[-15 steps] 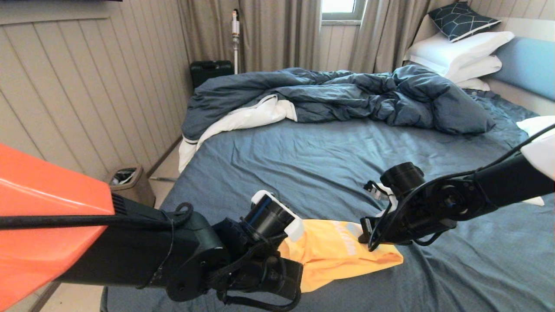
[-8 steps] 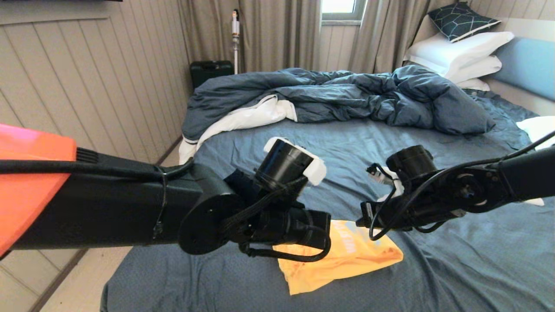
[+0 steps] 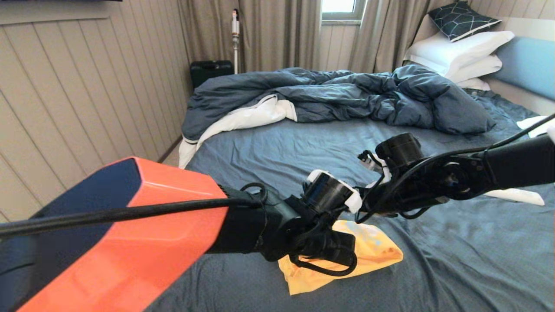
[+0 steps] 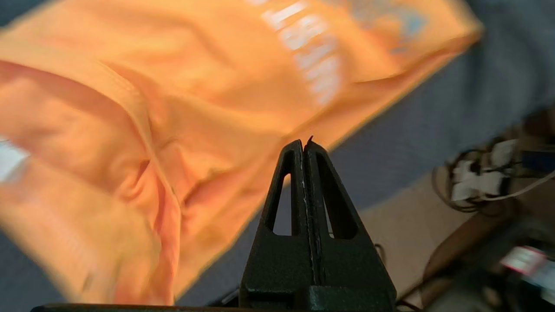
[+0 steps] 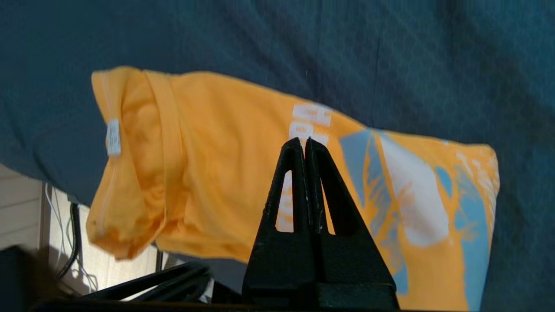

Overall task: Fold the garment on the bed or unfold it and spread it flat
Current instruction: Fold the yellow T-shirt

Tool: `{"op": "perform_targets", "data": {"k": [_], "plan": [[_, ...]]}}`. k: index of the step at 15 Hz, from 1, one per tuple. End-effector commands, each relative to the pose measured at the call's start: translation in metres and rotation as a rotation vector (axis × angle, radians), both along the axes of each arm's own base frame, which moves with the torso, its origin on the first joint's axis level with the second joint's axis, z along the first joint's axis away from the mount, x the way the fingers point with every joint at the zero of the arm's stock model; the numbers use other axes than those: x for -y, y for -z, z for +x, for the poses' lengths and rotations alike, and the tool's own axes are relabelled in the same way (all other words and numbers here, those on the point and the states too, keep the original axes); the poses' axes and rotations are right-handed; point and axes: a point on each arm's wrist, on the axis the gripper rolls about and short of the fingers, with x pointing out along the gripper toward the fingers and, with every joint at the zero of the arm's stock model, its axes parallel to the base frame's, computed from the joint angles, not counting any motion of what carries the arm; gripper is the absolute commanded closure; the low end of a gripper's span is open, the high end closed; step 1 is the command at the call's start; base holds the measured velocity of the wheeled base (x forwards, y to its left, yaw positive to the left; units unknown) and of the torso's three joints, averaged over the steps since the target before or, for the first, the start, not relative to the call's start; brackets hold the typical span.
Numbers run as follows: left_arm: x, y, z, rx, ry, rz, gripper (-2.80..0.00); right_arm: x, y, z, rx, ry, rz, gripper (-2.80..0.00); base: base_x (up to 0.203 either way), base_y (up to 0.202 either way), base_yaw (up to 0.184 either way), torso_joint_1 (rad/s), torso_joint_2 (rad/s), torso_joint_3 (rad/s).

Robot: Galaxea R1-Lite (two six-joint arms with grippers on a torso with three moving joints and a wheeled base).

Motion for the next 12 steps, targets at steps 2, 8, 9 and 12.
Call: {"op": "perform_targets", "data": {"k": [2, 8, 9, 12], "plan": [[-0.001, 0.034, 0.019, -0.017, -0.020, 0.058, 0.00, -0.004, 0.020, 0.011, -0.050, 0.000, -0.013, 0.00, 0.000, 0.000, 0.000, 0.000, 0.00, 0.000], [-0.022, 0.043, 0.018, -0.045, -0.042, 0.108, 0.00, -0.001, 0.046, 0.003, -0.139, -0.008, -0.044, 0.00, 0.000, 0.000, 0.000, 0.000, 0.00, 0.000], [-0.023, 0.041, 0.012, -0.048, -0.034, 0.111, 0.00, 0.000, 0.049, 0.000, -0.150, -0.008, -0.048, 0.00, 0.000, 0.000, 0.000, 0.000, 0.00, 0.000], [-0.017, 0.037, -0.025, -0.059, 0.040, 0.126, 0.00, 0.006, 0.053, -0.003, -0.165, 0.007, -0.055, 0.00, 0.000, 0.000, 0.000, 0.000, 0.00, 0.000]]}}
